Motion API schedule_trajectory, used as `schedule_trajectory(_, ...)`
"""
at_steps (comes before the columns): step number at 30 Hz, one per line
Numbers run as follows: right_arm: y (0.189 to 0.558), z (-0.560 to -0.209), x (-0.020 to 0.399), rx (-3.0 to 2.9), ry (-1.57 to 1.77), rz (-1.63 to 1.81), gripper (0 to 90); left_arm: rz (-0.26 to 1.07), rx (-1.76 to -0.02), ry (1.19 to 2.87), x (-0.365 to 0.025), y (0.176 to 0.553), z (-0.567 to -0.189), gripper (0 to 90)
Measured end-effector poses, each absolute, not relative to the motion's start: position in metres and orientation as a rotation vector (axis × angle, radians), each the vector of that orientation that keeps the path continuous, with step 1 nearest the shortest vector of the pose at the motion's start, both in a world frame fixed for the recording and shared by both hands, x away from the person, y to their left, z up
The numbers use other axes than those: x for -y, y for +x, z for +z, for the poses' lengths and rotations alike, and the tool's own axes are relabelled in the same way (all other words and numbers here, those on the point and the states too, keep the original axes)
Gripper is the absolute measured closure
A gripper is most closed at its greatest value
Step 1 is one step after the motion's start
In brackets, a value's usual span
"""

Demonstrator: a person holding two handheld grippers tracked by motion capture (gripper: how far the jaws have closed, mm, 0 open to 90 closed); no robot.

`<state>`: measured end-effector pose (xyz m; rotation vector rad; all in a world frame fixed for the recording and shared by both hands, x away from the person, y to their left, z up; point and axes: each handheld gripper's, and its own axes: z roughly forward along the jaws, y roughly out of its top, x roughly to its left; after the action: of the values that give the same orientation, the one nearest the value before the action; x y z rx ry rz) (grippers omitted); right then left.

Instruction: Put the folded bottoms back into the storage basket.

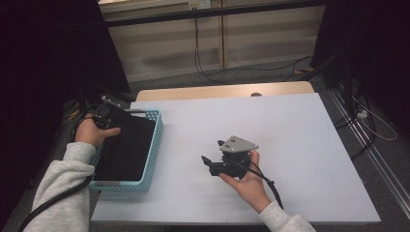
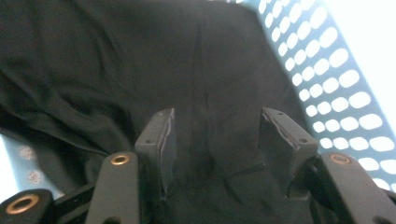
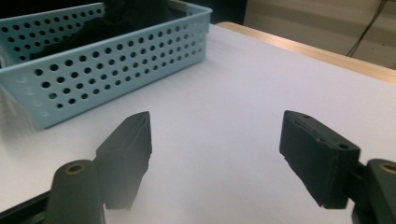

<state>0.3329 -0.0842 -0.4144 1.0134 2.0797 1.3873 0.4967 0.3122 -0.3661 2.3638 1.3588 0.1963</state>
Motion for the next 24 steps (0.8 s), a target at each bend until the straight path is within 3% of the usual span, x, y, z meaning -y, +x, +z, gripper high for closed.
schedule_trajectory(7,0.327,-0.422,0.101,-2.059,1.055,1.367,24.1,0.211,-1.377,2.393,-0.316,0.491,-0.408,47.5)
schedule_trajectory(15,0.321,-0.425,0.113,-2.031,1.068,1.368,23.8,0.250,-1.405,2.367,-0.319,0.493,-0.427,44.0)
schedule_trajectory(18,0.320,-0.427,0.117,-2.027,1.082,1.362,23.8,0.216,-1.449,2.346,-0.317,0.492,-0.428,50.4)
schedule_trajectory(21,0.318,-0.431,0.122,-2.026,1.093,1.353,23.8,0.211,-1.472,2.327,-0.315,0.489,-0.427,72.7)
schedule_trajectory(24,0.317,-0.435,0.127,-2.025,1.107,1.343,23.8,0.224,-1.476,2.314,-0.313,0.485,-0.428,78.7)
